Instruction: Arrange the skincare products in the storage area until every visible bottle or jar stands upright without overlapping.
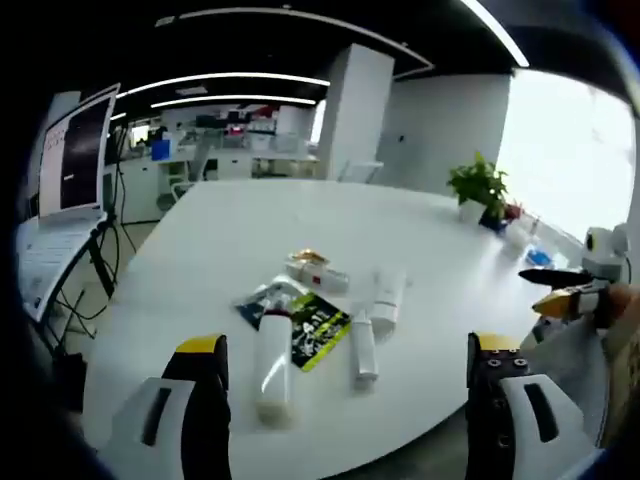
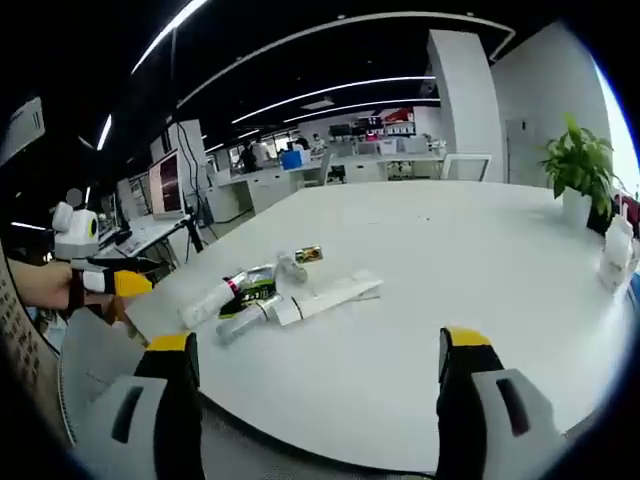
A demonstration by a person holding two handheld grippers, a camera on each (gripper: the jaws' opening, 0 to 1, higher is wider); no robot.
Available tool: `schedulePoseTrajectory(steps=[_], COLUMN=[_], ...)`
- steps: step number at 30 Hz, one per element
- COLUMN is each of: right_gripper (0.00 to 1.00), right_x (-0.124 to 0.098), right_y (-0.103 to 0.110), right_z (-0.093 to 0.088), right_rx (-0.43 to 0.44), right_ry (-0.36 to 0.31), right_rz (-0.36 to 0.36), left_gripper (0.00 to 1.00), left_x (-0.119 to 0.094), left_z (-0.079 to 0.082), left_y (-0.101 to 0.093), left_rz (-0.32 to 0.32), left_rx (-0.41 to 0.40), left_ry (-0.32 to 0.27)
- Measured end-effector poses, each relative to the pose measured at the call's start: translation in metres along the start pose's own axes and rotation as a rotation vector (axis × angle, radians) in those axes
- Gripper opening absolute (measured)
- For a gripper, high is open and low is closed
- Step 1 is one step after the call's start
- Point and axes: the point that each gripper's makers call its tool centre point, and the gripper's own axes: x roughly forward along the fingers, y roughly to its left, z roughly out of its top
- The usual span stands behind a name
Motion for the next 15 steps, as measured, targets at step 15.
schedulePoseTrajectory(steps=[15], right_gripper=[0.99], right_x=[0.001], right_y=[0.0031], right_z=[-0.0005], right_rx=[-0.001], right_ry=[0.007], right_rz=[0.004], left_gripper=[0.97], left_x=[-0.0005], left_z=[-0.0009], left_y=[0.0019], left_rz=[0.003], left_rx=[0.0], left_ry=[0.006])
